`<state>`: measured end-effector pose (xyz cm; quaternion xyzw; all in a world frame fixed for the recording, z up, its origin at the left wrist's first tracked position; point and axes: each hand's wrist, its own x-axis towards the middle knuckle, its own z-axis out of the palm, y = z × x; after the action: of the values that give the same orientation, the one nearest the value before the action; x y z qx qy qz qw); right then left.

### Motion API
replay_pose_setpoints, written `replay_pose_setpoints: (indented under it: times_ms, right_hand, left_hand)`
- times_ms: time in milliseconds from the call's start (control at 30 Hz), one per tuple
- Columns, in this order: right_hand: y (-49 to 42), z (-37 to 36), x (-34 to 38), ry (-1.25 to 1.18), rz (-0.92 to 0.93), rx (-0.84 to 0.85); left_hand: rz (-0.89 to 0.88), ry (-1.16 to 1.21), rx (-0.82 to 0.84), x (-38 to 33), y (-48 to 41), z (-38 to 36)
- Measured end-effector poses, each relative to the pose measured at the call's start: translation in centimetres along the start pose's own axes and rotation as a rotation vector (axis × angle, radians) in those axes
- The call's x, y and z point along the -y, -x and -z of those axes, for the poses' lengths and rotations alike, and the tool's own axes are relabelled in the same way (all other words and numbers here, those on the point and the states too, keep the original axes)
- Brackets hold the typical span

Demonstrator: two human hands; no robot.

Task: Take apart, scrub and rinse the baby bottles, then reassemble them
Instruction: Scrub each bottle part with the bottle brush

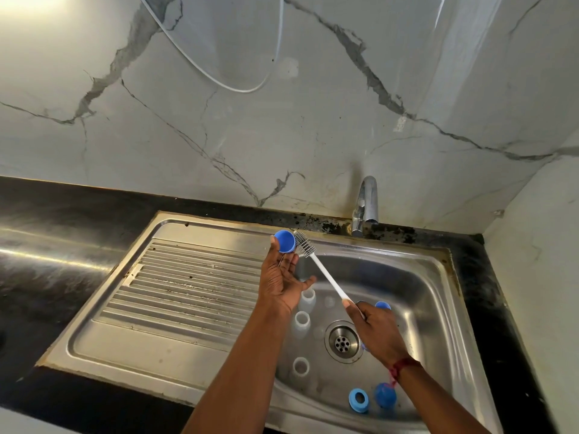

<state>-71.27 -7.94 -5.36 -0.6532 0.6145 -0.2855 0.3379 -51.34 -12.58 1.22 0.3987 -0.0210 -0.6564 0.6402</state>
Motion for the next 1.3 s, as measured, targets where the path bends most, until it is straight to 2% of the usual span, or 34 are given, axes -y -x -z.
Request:
replay_pose_setpoints:
  times_ms: [300, 467, 633, 800, 1000, 1167, 1300]
  right_hand:
    - [-0.4, 0.7, -0.4, 0.017, 0.021, -0.006]
    - [0.1, 0.8, -1.4, -0.019, 0.035, -0.021]
    - [1.2, -0.1, -1.2, -0.011, 0.035, -0.027]
    - [1.4, -0.7, -0.7, 0.019, -0.048, -0.013]
    - [2.7, -1.0, 0.4, -0.027, -0.054, 0.008]
    - [2.1, 1.0, -1.1, 0.251, 0.034, 0.02]
    - [1.2, 2.3, -1.3, 0.548, 0.177, -0.021]
  left_hand:
    - [0.035, -0.142, 0.039, 0.1, 0.0, 1.0]
    - [0.021, -0.111, 0.07, -0.3, 0.6, 1.3]
    - [-0.001, -0.051, 0.042, -0.1, 0.5, 0.7]
    - [-0.003, -0.087, 0.013, 0.7, 0.4, 0.8]
    - [-0.023, -0.083, -0.048, 0.6, -0.3, 1.0]
    - [-0.016, -0.165, -0.081, -0.2, -0.5, 1.1]
    - [-0.007, -0.188, -0.099, -0.5, -0.7, 1.2]
